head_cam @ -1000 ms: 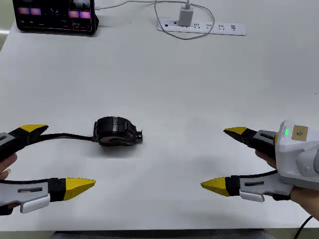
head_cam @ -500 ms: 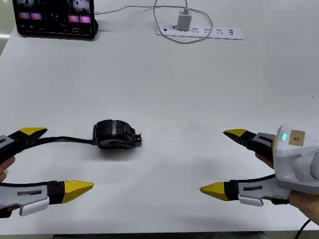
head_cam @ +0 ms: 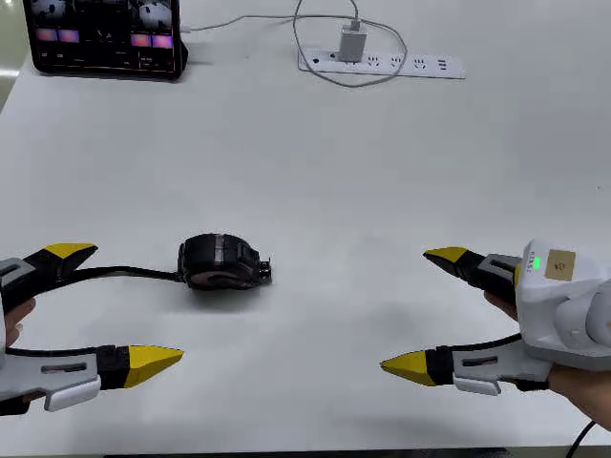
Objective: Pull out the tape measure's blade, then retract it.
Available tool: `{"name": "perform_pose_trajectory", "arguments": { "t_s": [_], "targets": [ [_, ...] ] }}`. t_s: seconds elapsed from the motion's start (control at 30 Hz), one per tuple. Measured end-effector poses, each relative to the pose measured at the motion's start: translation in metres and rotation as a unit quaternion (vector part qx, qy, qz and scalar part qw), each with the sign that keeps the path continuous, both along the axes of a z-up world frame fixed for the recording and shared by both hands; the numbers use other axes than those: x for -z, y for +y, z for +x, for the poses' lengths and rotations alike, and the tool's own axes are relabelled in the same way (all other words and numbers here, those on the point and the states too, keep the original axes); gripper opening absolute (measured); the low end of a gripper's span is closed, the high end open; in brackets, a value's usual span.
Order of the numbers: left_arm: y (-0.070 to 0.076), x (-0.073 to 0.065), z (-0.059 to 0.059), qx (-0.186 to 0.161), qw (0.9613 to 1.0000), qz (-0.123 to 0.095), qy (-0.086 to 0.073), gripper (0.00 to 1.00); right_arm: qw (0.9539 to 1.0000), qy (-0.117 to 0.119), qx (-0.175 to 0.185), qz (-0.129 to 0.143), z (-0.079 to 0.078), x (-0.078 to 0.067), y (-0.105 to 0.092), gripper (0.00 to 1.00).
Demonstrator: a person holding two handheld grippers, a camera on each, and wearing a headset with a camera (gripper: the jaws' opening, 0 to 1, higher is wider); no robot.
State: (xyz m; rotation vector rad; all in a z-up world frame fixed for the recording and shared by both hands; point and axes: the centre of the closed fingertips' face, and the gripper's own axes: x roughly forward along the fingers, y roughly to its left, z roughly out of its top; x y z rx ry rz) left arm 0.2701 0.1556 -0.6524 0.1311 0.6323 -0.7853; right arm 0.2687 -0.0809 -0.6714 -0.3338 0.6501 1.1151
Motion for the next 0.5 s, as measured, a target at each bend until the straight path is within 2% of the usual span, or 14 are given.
{"name": "perform_pose_trajectory", "arguments": {
  "t_s": [0.2, 0.5],
  "targets": [
    [-0.003, 0.002, 0.005, 0.004, 1.0, -0.003, -0.003, 0.9, 1.0, -0.004, -0.007, 0.002, 0.008, 0.002, 0.003, 0.82],
    [-0.016, 0.009, 0.016, 0.021, 0.9997, -0.005, -0.009, 0.9, 0.9996, -0.006, -0.025, 0.008, 0.015, 0.008, 0.012, 0.81]
  ]
}}
